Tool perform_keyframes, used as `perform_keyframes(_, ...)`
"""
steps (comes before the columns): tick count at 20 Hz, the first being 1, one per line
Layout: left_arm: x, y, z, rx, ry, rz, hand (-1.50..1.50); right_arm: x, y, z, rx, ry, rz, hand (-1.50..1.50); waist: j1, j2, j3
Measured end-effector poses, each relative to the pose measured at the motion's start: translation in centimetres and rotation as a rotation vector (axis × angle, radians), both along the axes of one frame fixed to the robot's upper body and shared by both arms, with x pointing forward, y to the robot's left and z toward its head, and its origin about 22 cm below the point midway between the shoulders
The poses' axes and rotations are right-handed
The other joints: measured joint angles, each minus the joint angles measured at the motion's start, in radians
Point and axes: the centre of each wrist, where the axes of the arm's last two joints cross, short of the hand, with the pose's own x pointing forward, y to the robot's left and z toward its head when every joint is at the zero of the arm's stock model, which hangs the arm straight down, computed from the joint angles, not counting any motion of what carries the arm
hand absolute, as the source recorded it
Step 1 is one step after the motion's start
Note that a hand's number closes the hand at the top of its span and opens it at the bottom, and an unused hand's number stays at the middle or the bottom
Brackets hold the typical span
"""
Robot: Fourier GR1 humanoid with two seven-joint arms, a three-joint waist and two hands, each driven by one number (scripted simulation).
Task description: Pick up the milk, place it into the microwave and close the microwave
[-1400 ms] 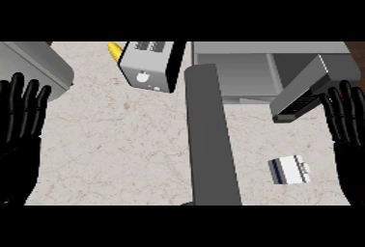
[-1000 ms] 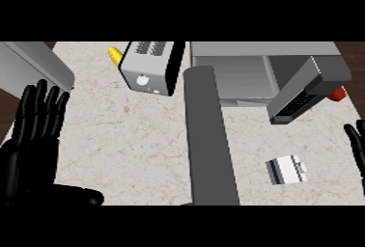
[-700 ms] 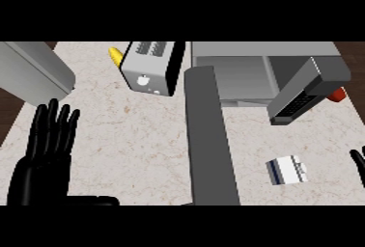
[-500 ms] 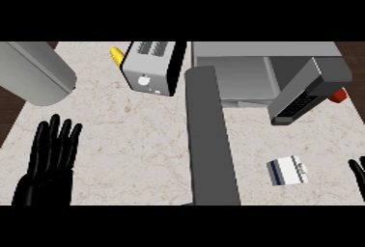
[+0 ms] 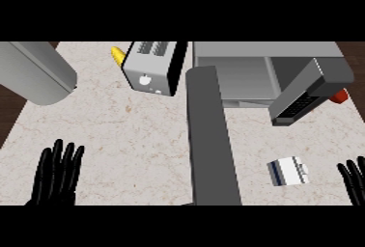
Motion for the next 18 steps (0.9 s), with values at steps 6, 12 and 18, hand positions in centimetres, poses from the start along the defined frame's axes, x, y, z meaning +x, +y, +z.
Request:
perform_keyframes(6, -1.1, 0.6, -0.7, 0.0, -0.002, 0.007, -1.5, 1.1, 0.2, -3.6, 0.018, 0.031, -0.015, -1.5, 0.002, 0.0, 0.0)
perform_keyframes(12, -2.1, 0.6, -1.4, 0.002, -0.002, 0.014, -1.5, 1.9, -0.7, -7.3, 0.008, 0.045, -0.101, -1.5, 0.003, 0.001, 0.0)
perform_keyframes(18, -3.2, 1.1, -1.9, -0.004, -0.003, 0.007, -1.5, 2.6, -2.1, -11.8, -0.008, 0.069, -0.173, -1.5, 0.005, 0.001, 0.001)
